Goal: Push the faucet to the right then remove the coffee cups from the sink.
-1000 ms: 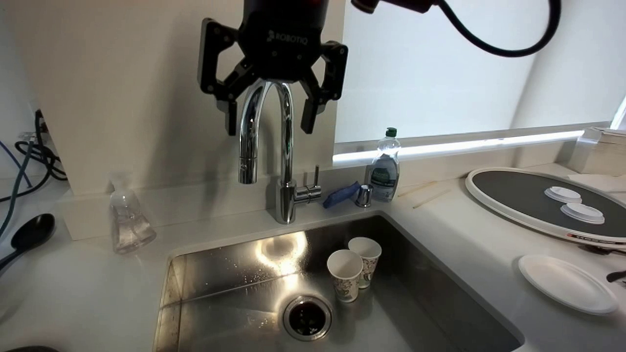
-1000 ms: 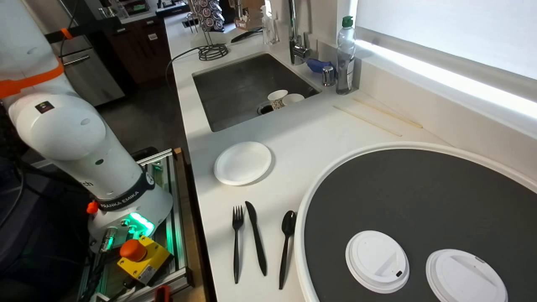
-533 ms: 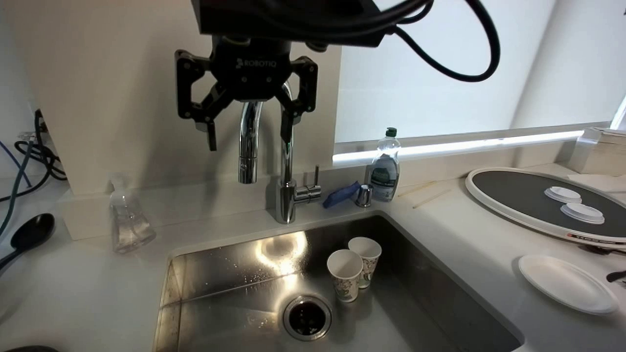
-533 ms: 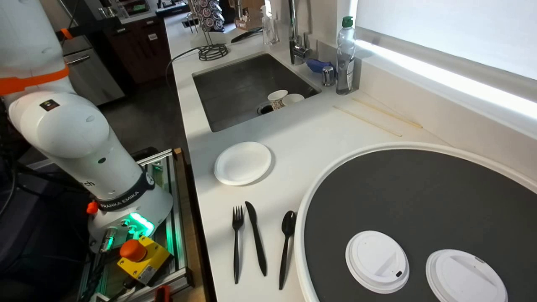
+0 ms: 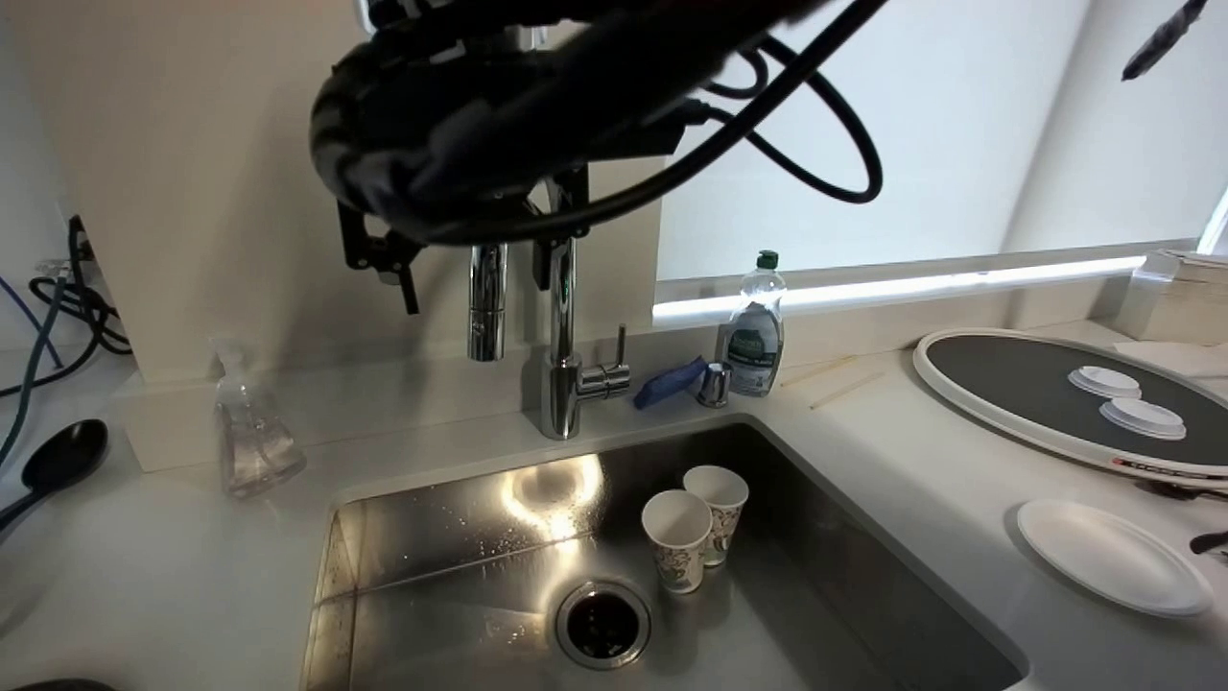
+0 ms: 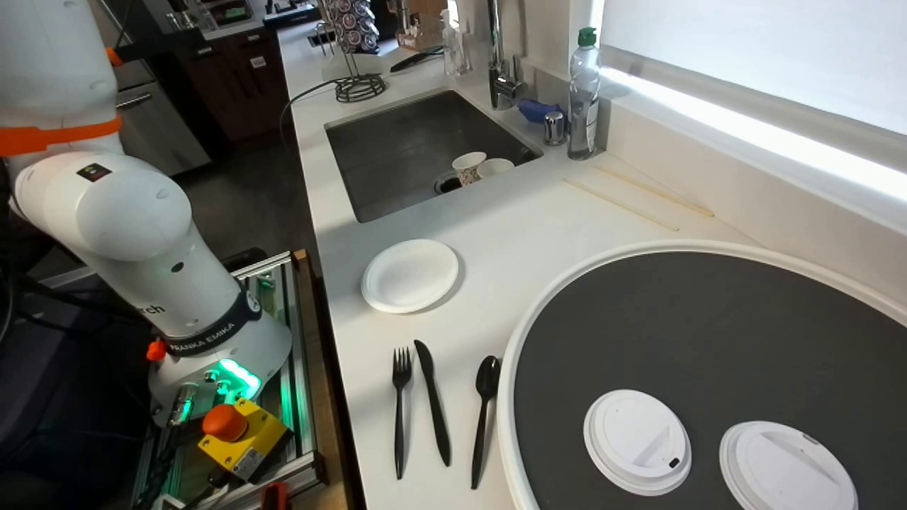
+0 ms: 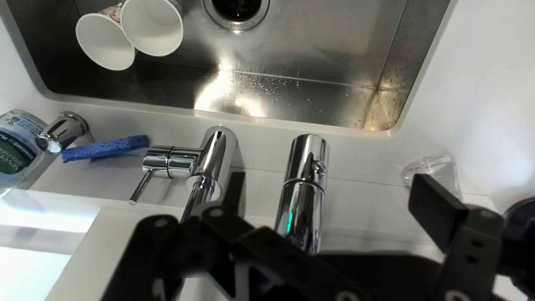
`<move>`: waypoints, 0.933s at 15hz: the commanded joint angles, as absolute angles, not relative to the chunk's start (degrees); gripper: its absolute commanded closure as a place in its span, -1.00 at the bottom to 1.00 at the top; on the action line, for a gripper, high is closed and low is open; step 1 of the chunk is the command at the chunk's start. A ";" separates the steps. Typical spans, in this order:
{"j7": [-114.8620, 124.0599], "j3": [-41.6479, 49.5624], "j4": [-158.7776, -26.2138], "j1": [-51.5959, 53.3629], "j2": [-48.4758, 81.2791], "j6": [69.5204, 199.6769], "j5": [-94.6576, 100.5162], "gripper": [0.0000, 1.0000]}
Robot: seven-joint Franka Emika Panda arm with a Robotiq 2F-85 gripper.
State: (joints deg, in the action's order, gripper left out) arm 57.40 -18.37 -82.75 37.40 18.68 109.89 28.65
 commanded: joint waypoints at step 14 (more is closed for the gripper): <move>65.95 -10.80 -76.66 43.45 22.87 99.20 34.17 -1.00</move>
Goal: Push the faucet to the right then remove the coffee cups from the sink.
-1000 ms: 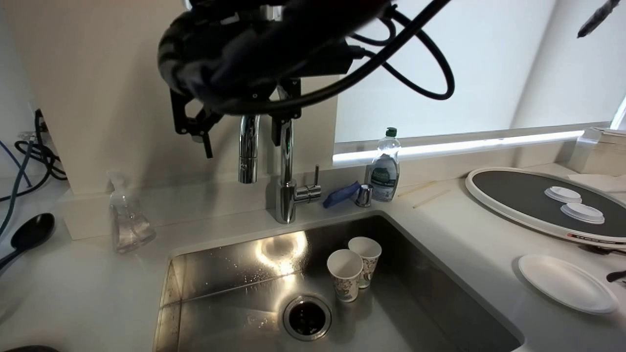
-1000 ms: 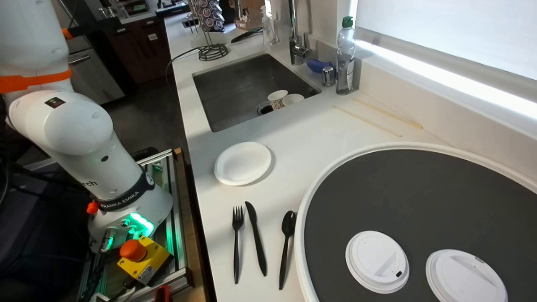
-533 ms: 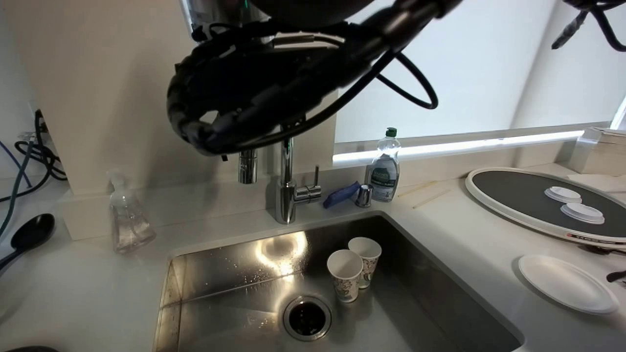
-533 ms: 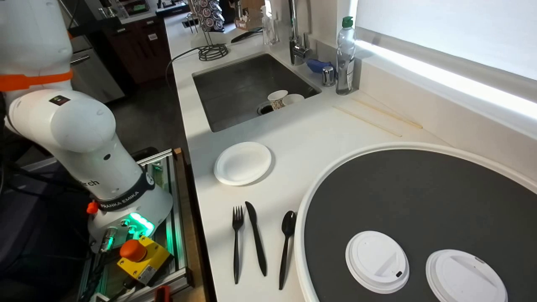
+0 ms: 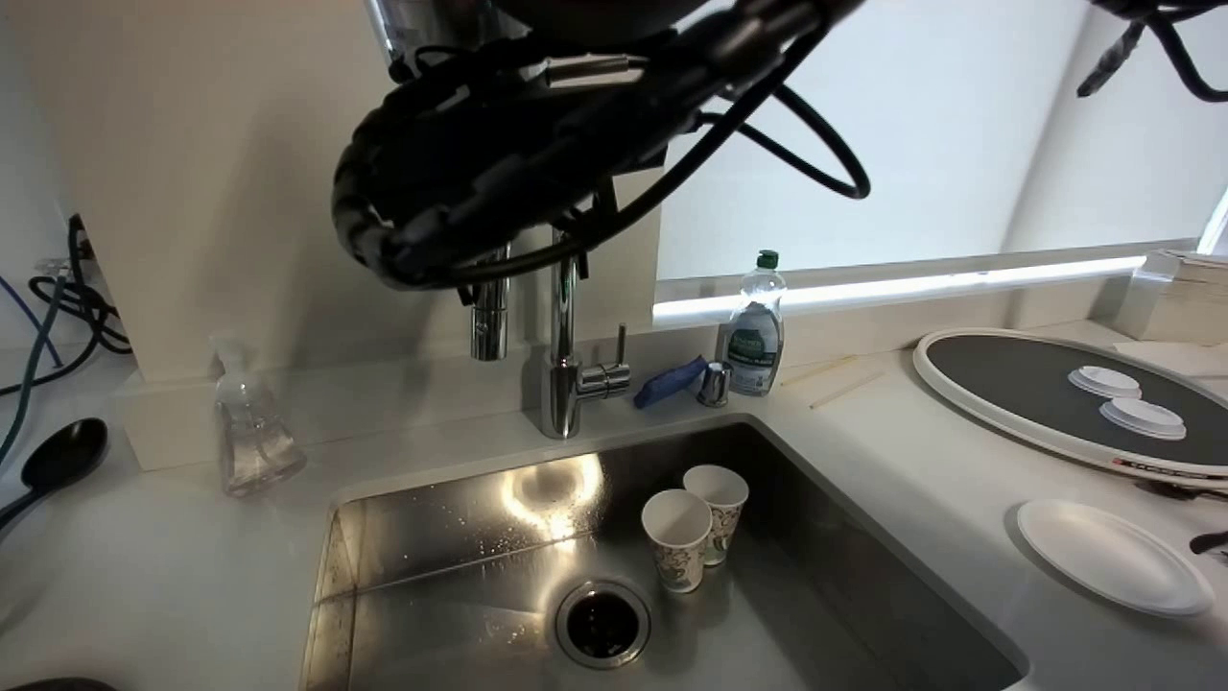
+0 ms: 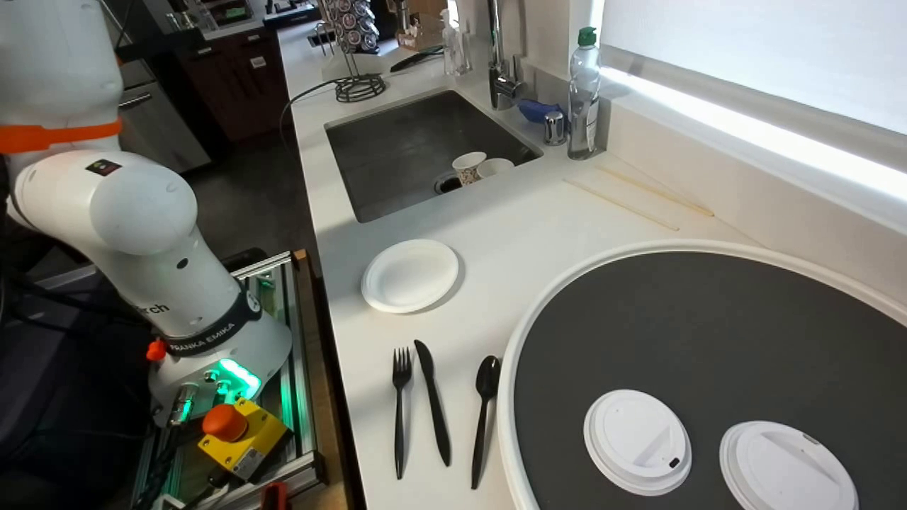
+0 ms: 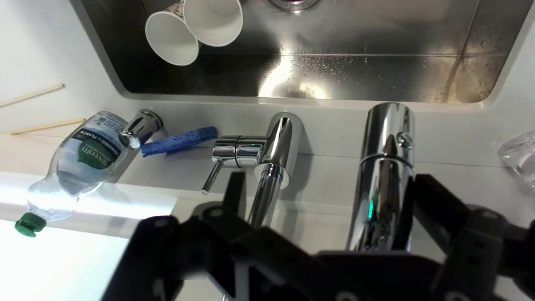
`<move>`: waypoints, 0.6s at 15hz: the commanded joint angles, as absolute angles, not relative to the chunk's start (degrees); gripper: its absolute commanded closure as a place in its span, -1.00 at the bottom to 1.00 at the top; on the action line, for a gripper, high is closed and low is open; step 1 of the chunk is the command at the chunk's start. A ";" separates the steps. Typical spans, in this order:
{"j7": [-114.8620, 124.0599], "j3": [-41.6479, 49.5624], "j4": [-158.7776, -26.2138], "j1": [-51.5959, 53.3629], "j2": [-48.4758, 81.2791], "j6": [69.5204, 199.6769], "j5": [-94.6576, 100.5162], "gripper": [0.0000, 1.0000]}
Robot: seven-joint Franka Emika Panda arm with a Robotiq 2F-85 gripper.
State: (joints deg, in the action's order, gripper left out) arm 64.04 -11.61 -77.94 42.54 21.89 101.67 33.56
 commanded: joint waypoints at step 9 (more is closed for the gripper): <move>67.50 -9.81 -79.87 42.24 21.48 99.86 34.28 -1.00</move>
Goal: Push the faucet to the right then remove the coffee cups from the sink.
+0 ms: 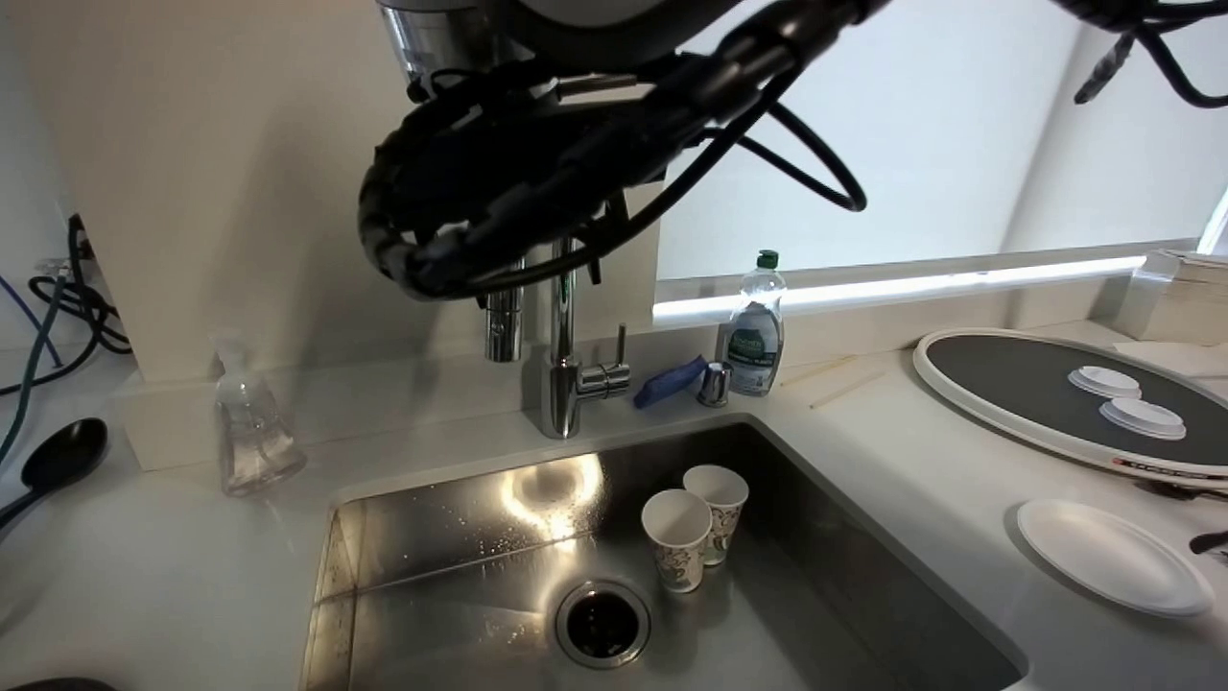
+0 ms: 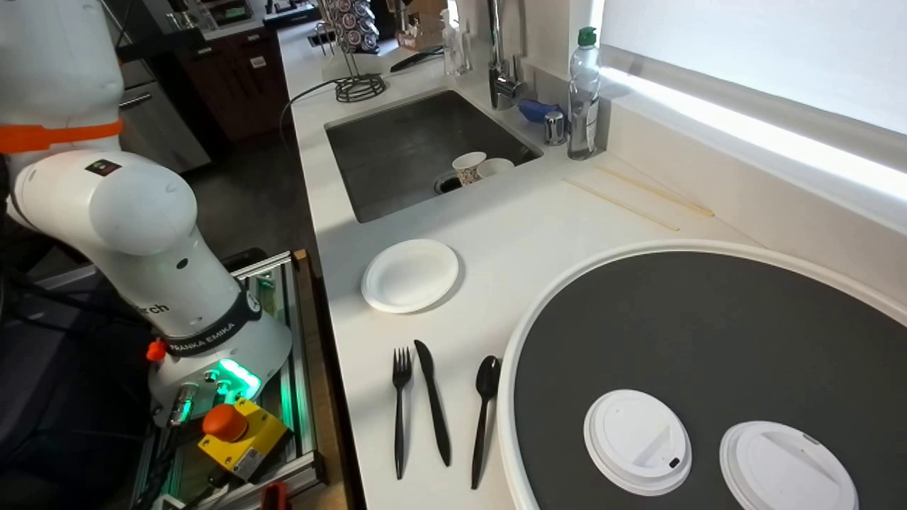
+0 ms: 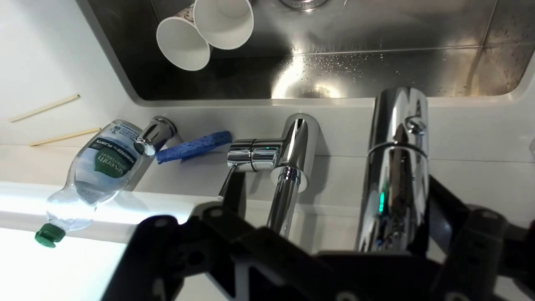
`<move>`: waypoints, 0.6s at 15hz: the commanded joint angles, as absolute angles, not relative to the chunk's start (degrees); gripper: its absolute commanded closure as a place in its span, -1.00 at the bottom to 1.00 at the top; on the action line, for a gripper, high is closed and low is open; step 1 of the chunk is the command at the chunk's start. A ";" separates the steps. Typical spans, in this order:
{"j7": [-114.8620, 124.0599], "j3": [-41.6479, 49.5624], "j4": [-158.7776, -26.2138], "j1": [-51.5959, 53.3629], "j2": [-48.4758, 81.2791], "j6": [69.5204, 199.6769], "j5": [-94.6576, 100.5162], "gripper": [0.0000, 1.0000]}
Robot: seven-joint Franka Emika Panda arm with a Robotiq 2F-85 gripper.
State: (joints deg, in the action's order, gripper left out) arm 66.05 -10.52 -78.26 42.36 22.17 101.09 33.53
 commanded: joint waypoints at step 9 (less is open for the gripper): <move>67.75 -9.51 -82.13 40.88 19.37 101.03 33.28 -1.00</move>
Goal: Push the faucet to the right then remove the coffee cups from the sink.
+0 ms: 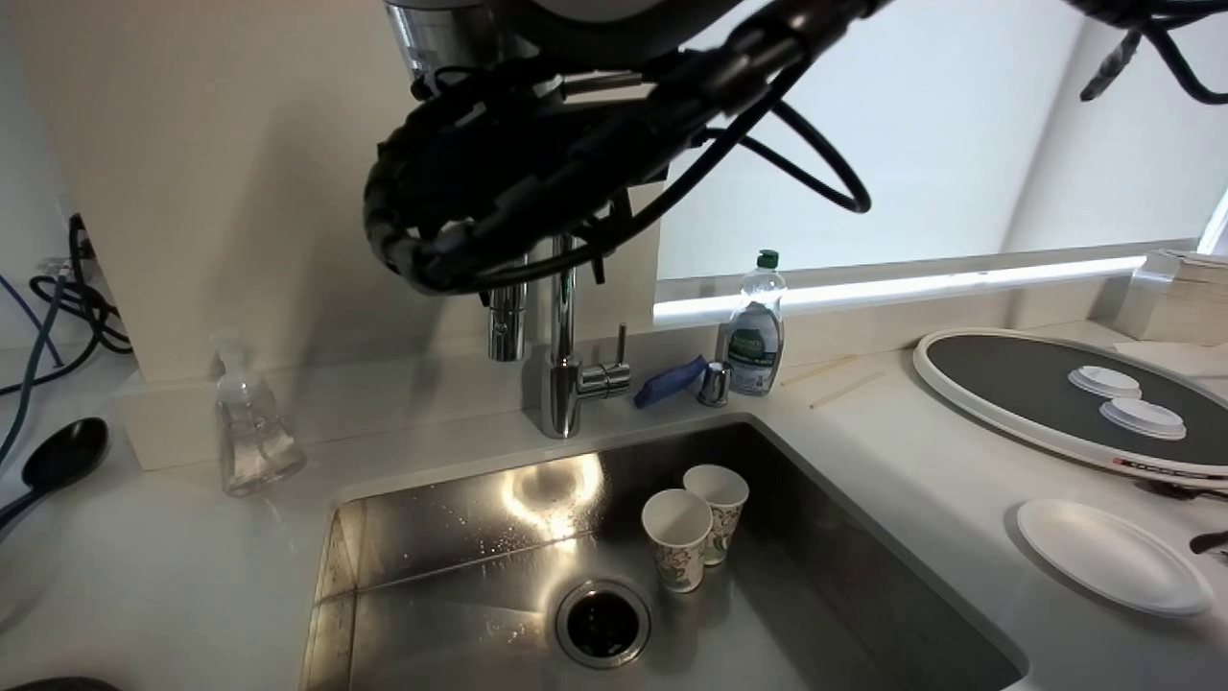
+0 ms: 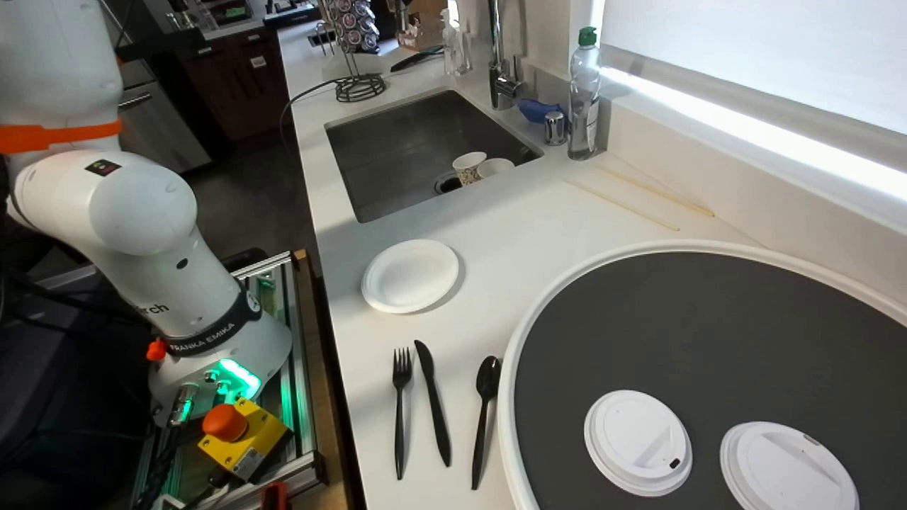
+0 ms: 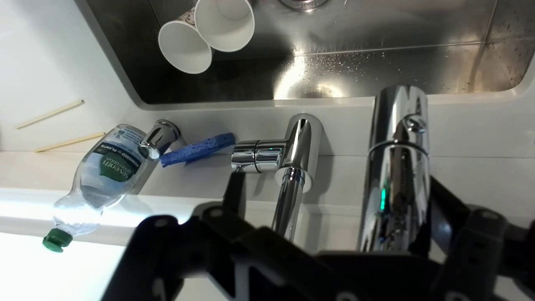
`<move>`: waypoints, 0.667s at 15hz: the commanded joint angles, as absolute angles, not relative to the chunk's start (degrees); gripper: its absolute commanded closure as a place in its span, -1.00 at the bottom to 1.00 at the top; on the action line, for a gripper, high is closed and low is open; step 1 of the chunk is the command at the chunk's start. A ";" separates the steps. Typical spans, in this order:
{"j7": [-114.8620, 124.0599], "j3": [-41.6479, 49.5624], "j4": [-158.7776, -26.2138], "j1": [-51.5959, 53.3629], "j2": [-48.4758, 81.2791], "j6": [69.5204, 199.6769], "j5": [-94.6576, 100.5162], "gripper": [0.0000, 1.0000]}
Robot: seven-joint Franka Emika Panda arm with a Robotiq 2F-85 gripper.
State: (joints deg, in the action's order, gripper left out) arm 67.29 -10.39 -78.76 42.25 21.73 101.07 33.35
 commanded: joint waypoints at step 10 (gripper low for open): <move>67.58 -10.45 -90.65 37.52 12.61 100.69 32.92 -1.00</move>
